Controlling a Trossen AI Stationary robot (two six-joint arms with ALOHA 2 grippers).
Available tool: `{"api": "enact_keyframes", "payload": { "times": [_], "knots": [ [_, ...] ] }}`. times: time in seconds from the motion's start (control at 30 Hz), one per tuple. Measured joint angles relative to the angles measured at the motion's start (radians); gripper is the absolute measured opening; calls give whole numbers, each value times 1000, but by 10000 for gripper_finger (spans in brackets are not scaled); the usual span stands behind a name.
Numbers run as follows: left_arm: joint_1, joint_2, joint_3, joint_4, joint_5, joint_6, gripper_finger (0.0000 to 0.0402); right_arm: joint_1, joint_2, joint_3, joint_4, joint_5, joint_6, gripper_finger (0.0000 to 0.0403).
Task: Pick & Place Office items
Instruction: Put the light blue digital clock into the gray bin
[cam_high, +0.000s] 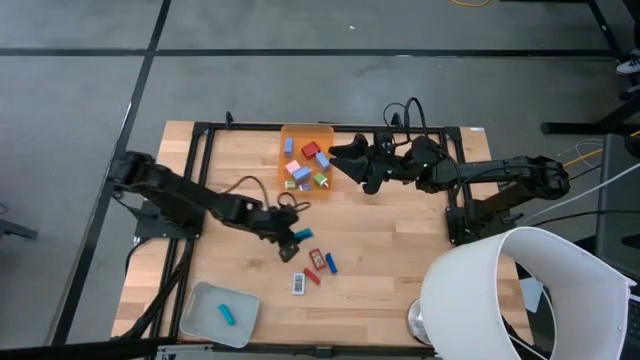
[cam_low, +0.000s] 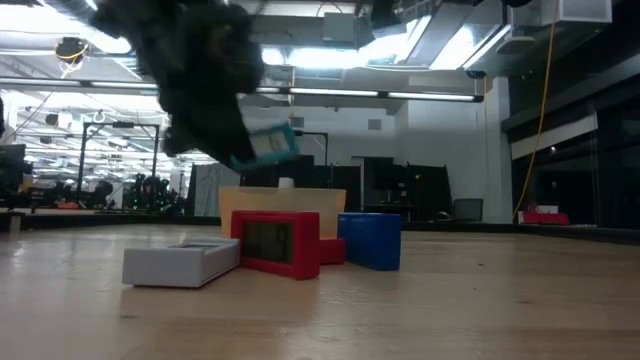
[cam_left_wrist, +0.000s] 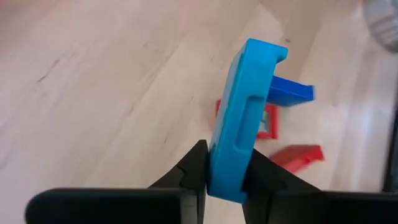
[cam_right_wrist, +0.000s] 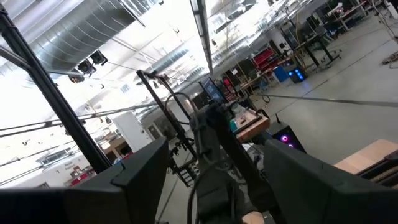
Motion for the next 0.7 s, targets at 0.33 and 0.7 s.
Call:
{"api": "enact_keyframes", "payload": {
  "times": [0.33,0.7],
  "knots": [
    [-155,-361,-201,16,-66,-74,54,0,0,0,-5,8,2,261],
    [-557,-585,-334,-21,-48,-245,54,1,0,0,-13,9,3,261]
  ]
}}
